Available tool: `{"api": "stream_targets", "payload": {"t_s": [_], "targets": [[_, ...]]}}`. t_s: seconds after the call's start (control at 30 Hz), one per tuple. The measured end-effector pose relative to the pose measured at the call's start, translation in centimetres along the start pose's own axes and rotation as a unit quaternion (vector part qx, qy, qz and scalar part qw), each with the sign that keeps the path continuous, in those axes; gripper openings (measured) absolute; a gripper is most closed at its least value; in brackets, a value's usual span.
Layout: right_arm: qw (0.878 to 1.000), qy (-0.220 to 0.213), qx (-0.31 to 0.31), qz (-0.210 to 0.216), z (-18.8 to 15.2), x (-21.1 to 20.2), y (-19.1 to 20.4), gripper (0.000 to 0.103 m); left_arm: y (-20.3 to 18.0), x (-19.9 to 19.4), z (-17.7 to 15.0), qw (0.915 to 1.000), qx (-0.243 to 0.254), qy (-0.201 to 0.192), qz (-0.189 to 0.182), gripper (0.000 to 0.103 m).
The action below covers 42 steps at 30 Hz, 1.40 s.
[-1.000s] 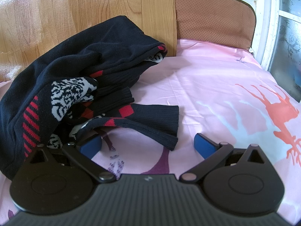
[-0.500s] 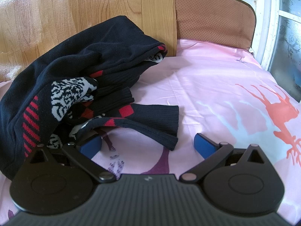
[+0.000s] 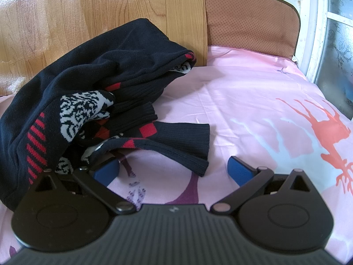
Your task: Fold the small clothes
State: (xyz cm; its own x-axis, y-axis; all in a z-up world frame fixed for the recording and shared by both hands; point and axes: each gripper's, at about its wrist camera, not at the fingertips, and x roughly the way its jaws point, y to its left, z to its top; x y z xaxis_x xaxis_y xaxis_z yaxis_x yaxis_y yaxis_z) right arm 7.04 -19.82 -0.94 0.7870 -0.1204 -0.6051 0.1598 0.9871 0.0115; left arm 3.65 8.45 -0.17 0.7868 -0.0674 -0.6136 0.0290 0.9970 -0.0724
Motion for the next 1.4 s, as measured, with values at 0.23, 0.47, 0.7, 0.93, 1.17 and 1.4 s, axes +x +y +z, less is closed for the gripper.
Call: {"api": "stream_targets", "payload": {"t_s": [0.23, 0.47, 0.7, 0.93, 1.17, 1.4], "targets": [[1.000, 0.000, 0.000, 0.000, 0.0, 0.0, 0.0, 0.103, 0.1, 0.0, 0.0, 1.0000, 0.000, 0.000, 0.000, 0.103], [1.000, 0.000, 0.000, 0.000, 0.0, 0.0, 0.0, 0.103, -0.7, 0.1, 0.0, 0.9992, -0.025, -0.002, 0.031, 0.103], [1.000, 0.000, 0.000, 0.000, 0.0, 0.0, 0.0, 0.103, -1.1, -0.1, 0.1, 0.9986, -0.031, 0.009, 0.042, 0.103], [1.000, 0.009, -0.011, 0.021, -1.2, -1.7, 0.0, 0.103, -1.2, -0.6, -0.3, 0.9986, -0.035, 0.011, 0.039, 0.103], [0.998, -0.005, -0.038, 0.055, -3.7, -5.1, -0.4, 0.103, -1.5, -1.3, -1.0, 0.9991, -0.016, 0.015, 0.037, 0.103], [0.958, -0.151, -0.220, 0.101, -6.0, -11.8, 5.7, 0.068, 0.2, -4.1, -2.9, 0.9998, -0.018, -0.009, -0.008, 0.103]]}}
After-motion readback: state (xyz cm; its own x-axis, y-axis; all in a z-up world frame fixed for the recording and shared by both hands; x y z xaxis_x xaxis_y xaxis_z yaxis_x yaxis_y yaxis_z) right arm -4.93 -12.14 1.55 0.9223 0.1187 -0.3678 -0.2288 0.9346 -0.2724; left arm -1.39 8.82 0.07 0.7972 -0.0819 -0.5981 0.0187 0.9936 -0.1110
